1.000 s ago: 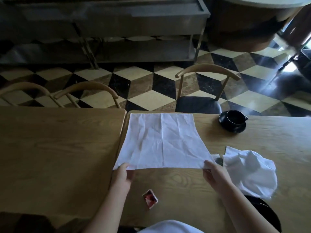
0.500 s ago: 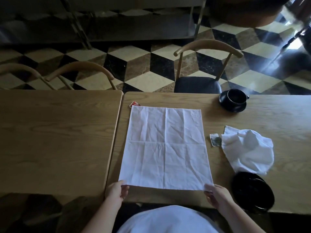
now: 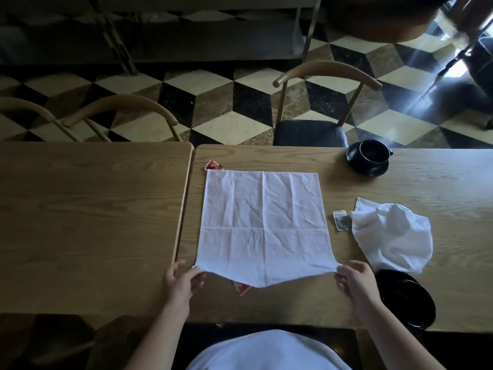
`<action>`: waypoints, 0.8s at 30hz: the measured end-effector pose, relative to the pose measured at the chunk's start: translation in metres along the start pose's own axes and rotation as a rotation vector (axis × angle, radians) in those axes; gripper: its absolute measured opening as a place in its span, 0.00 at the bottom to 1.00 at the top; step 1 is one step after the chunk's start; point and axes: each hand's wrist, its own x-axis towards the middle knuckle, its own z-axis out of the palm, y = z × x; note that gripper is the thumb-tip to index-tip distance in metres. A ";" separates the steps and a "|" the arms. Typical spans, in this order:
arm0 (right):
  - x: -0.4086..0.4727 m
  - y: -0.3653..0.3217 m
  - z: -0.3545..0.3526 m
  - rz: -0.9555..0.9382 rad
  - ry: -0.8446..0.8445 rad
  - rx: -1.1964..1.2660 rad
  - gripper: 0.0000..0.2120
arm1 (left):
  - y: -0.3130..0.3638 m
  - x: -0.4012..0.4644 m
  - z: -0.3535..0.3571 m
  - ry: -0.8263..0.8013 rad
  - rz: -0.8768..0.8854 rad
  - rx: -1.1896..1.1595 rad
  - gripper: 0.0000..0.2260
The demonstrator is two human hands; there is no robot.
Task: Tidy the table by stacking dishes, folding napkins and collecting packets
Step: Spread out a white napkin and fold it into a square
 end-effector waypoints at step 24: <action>0.110 -0.174 0.057 -0.138 -0.120 -0.075 0.06 | 0.155 0.115 0.117 -0.087 0.450 0.457 0.07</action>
